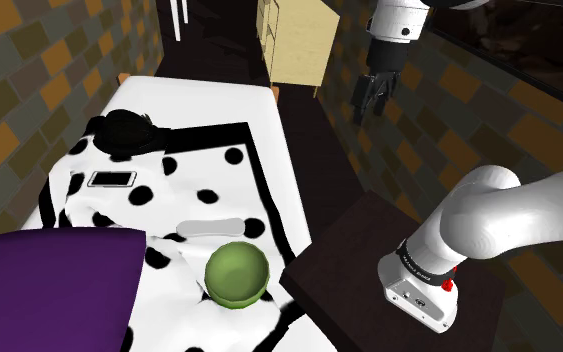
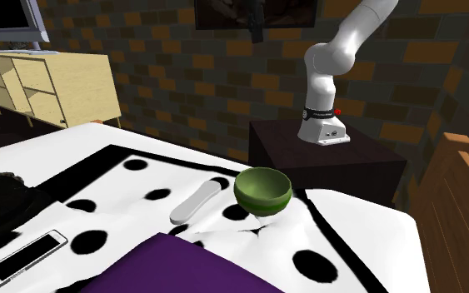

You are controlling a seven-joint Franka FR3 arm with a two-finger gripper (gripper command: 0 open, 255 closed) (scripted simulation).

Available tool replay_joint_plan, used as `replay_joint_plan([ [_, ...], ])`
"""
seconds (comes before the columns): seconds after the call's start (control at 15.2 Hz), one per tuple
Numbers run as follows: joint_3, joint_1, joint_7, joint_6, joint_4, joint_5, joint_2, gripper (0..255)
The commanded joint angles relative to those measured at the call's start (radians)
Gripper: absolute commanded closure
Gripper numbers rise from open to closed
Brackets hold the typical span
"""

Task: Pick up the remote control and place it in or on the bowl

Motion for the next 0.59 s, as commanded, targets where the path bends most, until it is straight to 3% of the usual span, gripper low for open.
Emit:
replay_joint_plan([
  [0.0, 0.0, 0.0, 0.0, 0.0, 0.0, 0.0, 0.0, 0],
  [0.53, 0.041, 0.064, -0.095, 0.298, -0.084, 0.008, 0.186, 0],
])
